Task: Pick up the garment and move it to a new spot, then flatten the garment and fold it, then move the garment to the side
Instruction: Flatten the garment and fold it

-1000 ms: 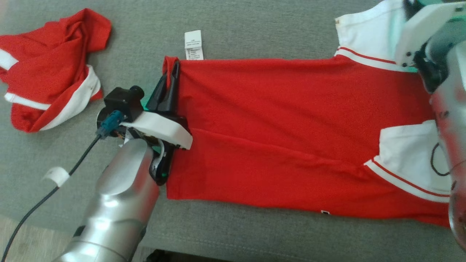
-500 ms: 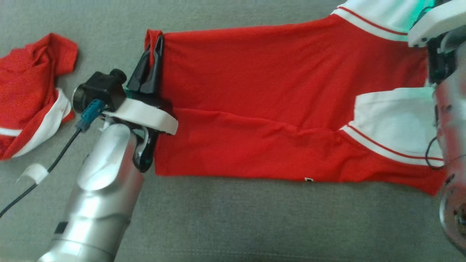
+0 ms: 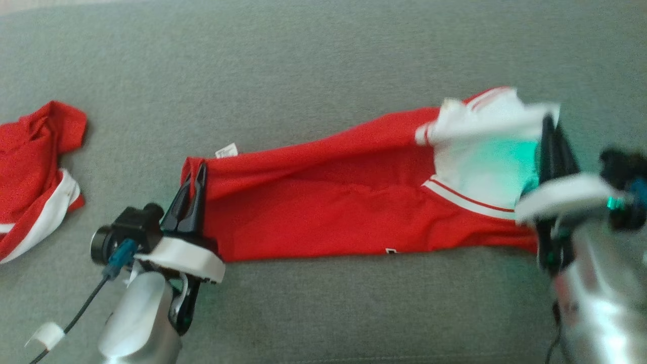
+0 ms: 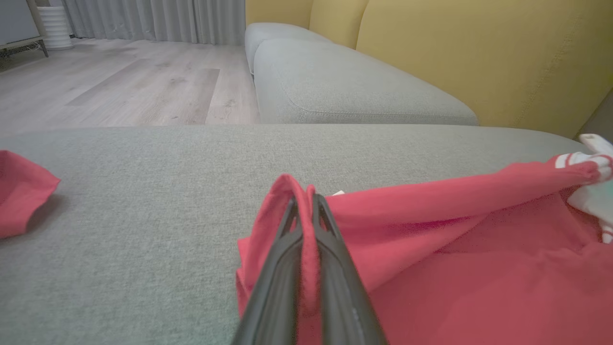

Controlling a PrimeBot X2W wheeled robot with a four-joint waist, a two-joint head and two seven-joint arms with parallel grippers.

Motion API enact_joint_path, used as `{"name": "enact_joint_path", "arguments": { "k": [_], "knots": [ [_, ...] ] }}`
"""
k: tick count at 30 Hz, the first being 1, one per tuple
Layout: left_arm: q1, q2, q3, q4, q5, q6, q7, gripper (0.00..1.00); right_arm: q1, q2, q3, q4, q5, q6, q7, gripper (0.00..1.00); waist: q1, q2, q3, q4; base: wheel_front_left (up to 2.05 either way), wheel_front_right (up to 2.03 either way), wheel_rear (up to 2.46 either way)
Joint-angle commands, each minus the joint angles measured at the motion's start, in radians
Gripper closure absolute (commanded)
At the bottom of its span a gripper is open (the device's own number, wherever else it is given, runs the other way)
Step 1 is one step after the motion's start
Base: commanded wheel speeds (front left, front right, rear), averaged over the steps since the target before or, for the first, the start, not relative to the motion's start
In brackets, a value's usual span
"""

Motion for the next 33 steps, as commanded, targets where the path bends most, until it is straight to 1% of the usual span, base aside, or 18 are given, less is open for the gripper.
{"name": "enact_joint_path", "arguments": {
  "k": [1,2,3,4,6,7,8,10,12,14,15,17,20,22,26,33],
  "knots": [
    [-0.008,0.034,0.050,-0.028,0.009,0.002,-0.005,0.94,0.037,0.015,0.030,-0.057,0.024,-0.001,-0.011,1.00,0.0003,0.0000,-0.015,-0.018,0.00,0.00,0.00],
    [0.003,0.034,0.057,-0.024,0.012,0.002,-0.005,0.91,0.073,0.019,0.038,-0.072,0.040,-0.001,-0.011,1.00,0.0003,0.0000,-0.018,-0.023,0.00,0.00,0.00],
    [0.014,0.032,0.065,-0.020,0.014,0.002,-0.005,0.79,0.105,0.024,0.050,-0.080,0.055,-0.001,-0.011,1.00,0.0003,0.0000,-0.023,-0.027,0.00,0.00,0.00],
    [0.023,0.030,0.072,-0.018,0.016,0.002,-0.005,0.64,0.131,0.028,0.056,-0.087,0.072,-0.001,-0.011,1.00,0.0003,0.0000,-0.026,-0.029,0.00,0.00,0.00],
    [0.044,0.024,0.091,-0.001,0.026,0.002,-0.005,0.04,0.171,0.033,0.064,-0.095,0.098,-0.001,-0.011,0.99,0.0003,0.0000,-0.038,-0.033,0.00,0.00,0.00],
    [0.055,0.018,0.107,0.010,0.031,0.002,-0.005,0.00,0.185,0.035,0.069,-0.094,0.104,-0.001,-0.011,0.34,0.0003,0.0000,-0.046,-0.034,0.00,0.00,0.00],
    [0.066,0.011,0.125,0.013,0.040,0.003,-0.005,0.00,0.196,0.036,0.067,-0.099,0.110,-0.001,-0.011,0.00,0.0003,0.0000,-0.055,-0.035,0.00,0.00,0.00],
    [0.096,-0.004,0.154,0.013,0.069,0.008,-0.005,0.00,0.212,0.039,0.053,-0.119,0.110,-0.001,-0.011,0.00,0.0003,0.0000,-0.074,-0.034,0.00,0.00,0.00],
    [0.134,-0.018,0.182,-0.004,0.101,0.028,-0.005,0.00,0.228,0.042,0.028,-0.149,0.092,-0.001,-0.011,0.00,0.0003,0.0000,-0.096,-0.032,0.00,0.00,0.00],
    [0.180,-0.039,0.221,-0.030,0.116,0.050,-0.005,0.00,0.248,0.046,0.008,-0.187,0.050,-0.001,-0.011,0.00,0.0003,0.0000,-0.122,-0.025,0.00,0.00,0.00],
    [0.180,-0.039,0.221,-0.030,0.116,0.050,-0.005,0.00,0.248,0.046,0.008,-0.187,0.050,-0.001,-0.011,0.00,0.0003,0.0000,-0.122,-0.025,0.00,0.00,0.00],
    [0.222,-0.054,0.246,-0.063,0.143,0.068,-0.005,0.00,0.269,0.054,-0.019,-0.231,0.013,-0.001,-0.011,0.00,0.0003,0.0000,-0.147,-0.016,0.00,0.00,0.00],
    [0.279,-0.073,0.288,-0.121,0.170,0.101,-0.005,0.00,0.307,0.065,-0.031,-0.287,-0.050,-0.001,-0.011,0.00,0.0003,0.0000,-0.184,-0.002,0.00,0.00,0.00],
    [0.314,-0.083,0.305,-0.157,0.184,0.115,-0.005,0.00,0.334,0.070,-0.025,-0.306,-0.086,-0.001,-0.011,0.00,0.0003,0.0000,-0.207,0.010,0.00,0.00,0.00],
    [0.375,-0.094,0.319,-0.200,0.202,0.116,-0.005,0.00,0.385,0.074,-0.013,-0.304,-0.123,-0.001,-0.011,0.00,0.0003,0.0000,-0.246,0.029,0.00,0.00,0.00],
    [0.456,-0.100,0.307,-0.220,0.222,0.100,-0.005,0.00,0.445,0.075,0.011,-0.270,-0.098,-0.001,-0.011,0.00,0.0003,0.0000,-0.280,0.046,0.00,0.00,0.00]
  ]
}}
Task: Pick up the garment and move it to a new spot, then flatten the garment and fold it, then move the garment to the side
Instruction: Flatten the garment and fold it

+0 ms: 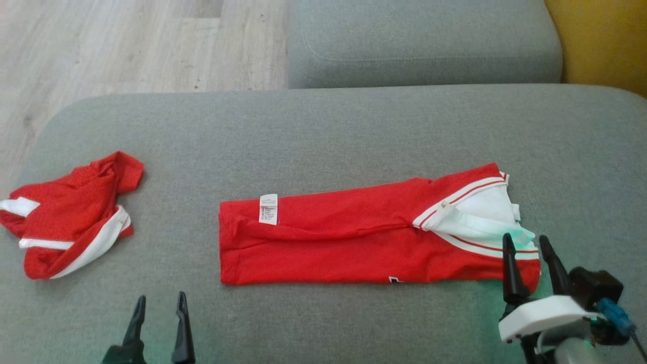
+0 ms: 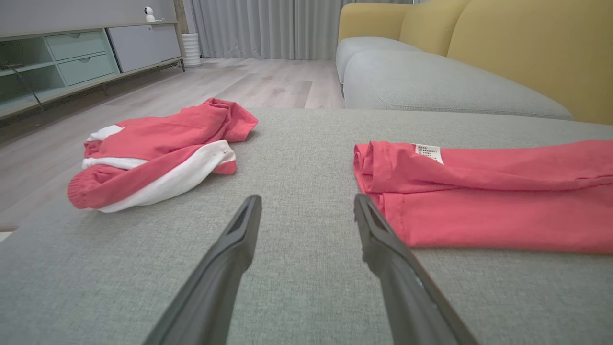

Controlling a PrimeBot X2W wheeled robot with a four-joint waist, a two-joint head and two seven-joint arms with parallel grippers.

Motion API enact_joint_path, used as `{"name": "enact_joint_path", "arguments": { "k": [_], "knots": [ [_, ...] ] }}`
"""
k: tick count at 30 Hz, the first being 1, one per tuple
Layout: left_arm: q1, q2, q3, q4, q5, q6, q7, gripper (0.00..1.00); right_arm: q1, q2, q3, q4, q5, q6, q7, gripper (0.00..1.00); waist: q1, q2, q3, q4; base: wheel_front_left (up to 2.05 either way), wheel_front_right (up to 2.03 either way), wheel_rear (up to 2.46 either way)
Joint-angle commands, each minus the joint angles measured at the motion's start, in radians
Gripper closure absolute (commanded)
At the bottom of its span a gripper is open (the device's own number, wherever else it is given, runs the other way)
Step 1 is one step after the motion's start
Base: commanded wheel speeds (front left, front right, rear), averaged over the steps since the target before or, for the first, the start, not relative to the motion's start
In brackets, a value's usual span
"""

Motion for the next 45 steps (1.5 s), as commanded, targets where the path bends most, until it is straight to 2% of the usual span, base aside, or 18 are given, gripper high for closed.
{"name": "enact_joint_path", "arguments": {
  "k": [1,8,11,18,24,28,32,33,34,35,40,45],
  "knots": [
    [-0.028,0.000,0.020,-0.037,0.010,-0.007,-0.005,0.00,-0.018,-0.004,0.028,-0.023,0.007,-0.001,-0.011,0.00,0.0001,-0.0001,-0.003,0.003,0.00,0.00,0.00],
    [-0.041,-0.001,-0.028,-0.029,-0.010,-0.013,-0.005,0.00,-0.063,-0.004,0.027,0.024,-0.008,-0.001,-0.011,0.00,0.0001,-0.0001,0.020,0.006,0.00,0.00,0.00],
    [-0.054,-0.001,-0.050,-0.021,-0.020,-0.016,-0.005,0.00,-0.130,-0.004,0.010,0.084,-0.057,-0.001,-0.011,0.00,0.0001,-0.0001,0.046,0.009,0.00,0.00,0.00],
    [-0.106,-0.001,-0.087,0.004,-0.042,-0.027,-0.005,0.00,-0.302,-0.007,-0.107,0.275,-0.176,-0.001,-0.011,0.00,0.0001,-0.0001,0.128,0.033,0.00,0.00,0.00],
    [-0.138,-0.001,-0.099,0.023,-0.047,-0.035,-0.005,0.00,-0.387,-0.014,-0.227,0.449,-0.271,-0.001,0.010,0.00,0.0001,-0.0001,0.181,0.049,0.00,0.00,0.00],
    [-0.148,-0.001,-0.097,0.025,-0.048,-0.036,-0.005,0.00,-0.408,-0.012,-0.251,0.517,-0.277,-0.001,0.012,0.00,0.0001,-0.0001,0.197,0.052,0.00,0.00,0.00],
    [-0.158,-0.001,-0.088,0.027,-0.047,-0.038,-0.005,0.00,-0.433,-0.007,-0.239,0.602,-0.231,-0.001,0.008,0.00,0.0001,-0.0001,0.209,0.049,0.00,0.00,0.00],
    [-0.162,-0.001,-0.087,0.028,-0.046,-0.039,-0.005,0.00,-0.439,-0.006,-0.233,0.623,-0.212,-0.001,0.009,0.15,0.0001,-0.0001,0.210,0.048,0.00,0.00,0.00],
    [-0.165,-0.001,-0.088,0.029,-0.044,-0.040,-0.005,0.00,-0.444,-0.006,-0.223,0.643,-0.196,-0.001,0.010,0.96,0.0001,-0.0001,0.211,0.046,0.00,0.00,0.00],
    [-0.168,-0.001,-0.089,0.029,-0.044,-0.041,-0.005,0.00,-0.449,-0.005,-0.207,0.658,-0.184,-0.001,0.009,1.00,0.0001,-0.0001,0.210,0.044,0.00,0.00,0.00],
    [-0.174,-0.001,-0.095,0.031,-0.051,-0.038,-0.005,0.00,-0.462,-0.023,-0.189,0.654,-0.127,-0.001,-0.006,1.00,0.0001,-0.0001,0.195,0.026,0.00,0.00,0.00],
    [-0.163,-0.001,-0.095,0.032,-0.055,-0.035,-0.005,0.00,-0.450,-0.079,-0.238,0.517,-0.104,-0.001,-0.010,1.00,0.0001,-0.0001,0.169,0.006,0.00,0.00,0.00]
  ]
}}
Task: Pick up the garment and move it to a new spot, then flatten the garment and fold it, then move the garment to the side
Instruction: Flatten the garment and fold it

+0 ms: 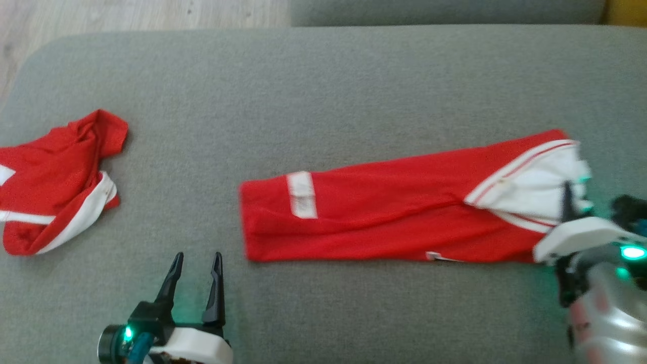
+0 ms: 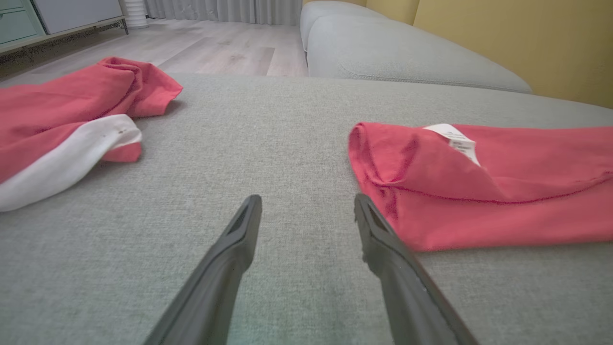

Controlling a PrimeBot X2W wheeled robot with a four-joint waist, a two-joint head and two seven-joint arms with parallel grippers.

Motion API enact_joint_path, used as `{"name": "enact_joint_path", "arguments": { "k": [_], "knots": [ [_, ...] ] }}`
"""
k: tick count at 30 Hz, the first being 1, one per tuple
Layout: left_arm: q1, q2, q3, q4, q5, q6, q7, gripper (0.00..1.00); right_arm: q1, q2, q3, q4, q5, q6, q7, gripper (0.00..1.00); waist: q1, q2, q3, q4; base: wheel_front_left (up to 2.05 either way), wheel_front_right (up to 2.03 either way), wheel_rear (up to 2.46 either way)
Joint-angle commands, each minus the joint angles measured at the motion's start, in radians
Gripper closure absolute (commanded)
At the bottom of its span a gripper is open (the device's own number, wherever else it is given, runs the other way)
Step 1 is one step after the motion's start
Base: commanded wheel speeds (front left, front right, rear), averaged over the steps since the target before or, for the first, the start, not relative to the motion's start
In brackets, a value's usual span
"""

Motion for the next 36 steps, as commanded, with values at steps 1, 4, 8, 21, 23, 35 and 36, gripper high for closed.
{"name": "enact_joint_path", "arguments": {
  "k": [1,4,8,21,23,35,36],
  "knots": [
    [-0.020,0.002,0.026,-0.022,-0.009,0.007,-0.005,0.00,0.010,-0.030,0.004,-0.077,0.006,-0.001,-0.006,1.00,-0.0002,0.0000,-0.016,-0.010,0.00,0.00,0.00],
    [-0.010,0.002,0.023,-0.018,-0.013,0.008,-0.005,0.00,0.037,-0.014,0.024,-0.175,0.020,-0.001,-0.007,1.00,-0.0002,0.0000,-0.036,-0.016,0.00,0.00,0.00],
    [0.001,0.002,0.004,-0.012,-0.021,0.006,-0.005,0.00,0.093,0.038,0.221,-0.315,0.125,-0.001,-0.007,1.00,-0.0002,0.0000,-0.062,-0.003,0.00,0.00,0.00],
    [0.010,0.002,-0.089,0.008,-0.009,-0.009,-0.005,0.00,0.121,0.048,0.804,-0.445,0.534,-0.001,-0.007,1.00,-0.0002,0.0000,-0.081,0.233,0.00,0.00,0.00],
    [0.014,0.002,-0.100,0.014,-0.008,-0.011,-0.005,0.00,0.104,0.048,0.845,-0.431,0.565,-0.001,-0.007,1.00,-0.0002,0.0000,-0.084,0.280,0.00,0.00,0.00],
    [0.014,0.002,-0.091,0.014,-0.001,-0.009,-0.005,0.00,0.064,0.048,0.854,-0.432,0.601,-0.001,-0.007,0.00,-0.0002,0.0000,-0.093,0.328,0.00,0.00,0.00],
    [0.012,0.002,-0.086,0.010,0.000,-0.009,-0.005,0.00,0.069,0.048,0.832,-0.441,0.585,-0.001,-0.007,0.00,-0.0002,0.0000,-0.095,0.313,0.00,0.00,0.00]
  ]
}}
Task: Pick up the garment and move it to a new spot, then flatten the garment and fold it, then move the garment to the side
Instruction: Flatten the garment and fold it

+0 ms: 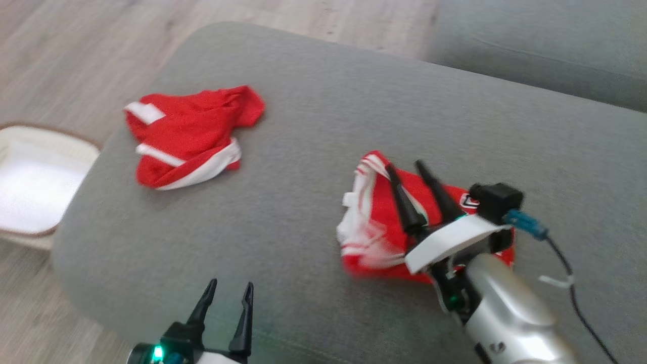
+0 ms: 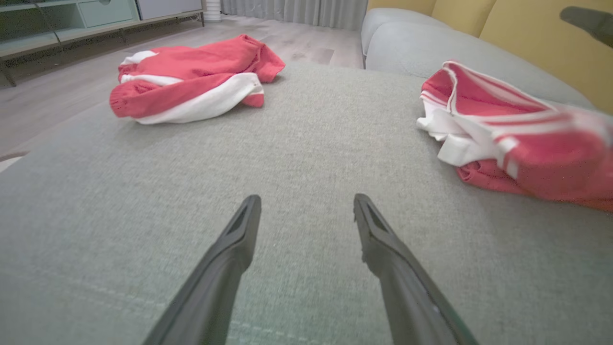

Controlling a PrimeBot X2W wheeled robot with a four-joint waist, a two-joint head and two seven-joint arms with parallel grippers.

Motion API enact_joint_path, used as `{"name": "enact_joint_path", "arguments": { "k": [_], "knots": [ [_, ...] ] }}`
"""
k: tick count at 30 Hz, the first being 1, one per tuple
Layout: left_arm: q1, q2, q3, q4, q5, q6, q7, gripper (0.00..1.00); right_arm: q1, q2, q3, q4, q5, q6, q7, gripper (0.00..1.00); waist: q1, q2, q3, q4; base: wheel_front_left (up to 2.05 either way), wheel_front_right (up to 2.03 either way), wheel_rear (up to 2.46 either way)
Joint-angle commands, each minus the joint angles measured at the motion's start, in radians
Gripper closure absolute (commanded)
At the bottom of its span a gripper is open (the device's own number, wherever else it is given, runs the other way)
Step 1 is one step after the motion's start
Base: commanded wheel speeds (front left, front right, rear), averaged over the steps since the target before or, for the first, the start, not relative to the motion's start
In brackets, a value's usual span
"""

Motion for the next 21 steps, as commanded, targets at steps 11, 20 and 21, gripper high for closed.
{"name": "enact_joint_path", "arguments": {
  "k": [11,20,21],
  "knots": [
    [-0.086,0.000,0.104,-0.071,0.037,0.019,-0.005,0.00,0.117,0.007,-0.330,-0.124,-0.341,-0.001,-0.007,0.00,0.0000,0.0000,-0.019,-0.239,0.00,0.00,0.00],
    [-0.066,0.000,0.164,-0.064,0.058,0.035,-0.005,0.00,0.225,0.007,-0.409,-0.127,-0.433,-0.001,-0.007,0.00,0.0000,0.0000,-0.052,-0.323,0.00,0.00,0.00],
    [-0.060,0.000,0.170,-0.065,0.059,0.036,-0.005,0.00,0.235,0.007,-0.409,-0.127,-0.439,-0.001,-0.007,0.00,0.0000,0.0000,-0.055,-0.328,0.00,0.00,0.00]
  ]
}}
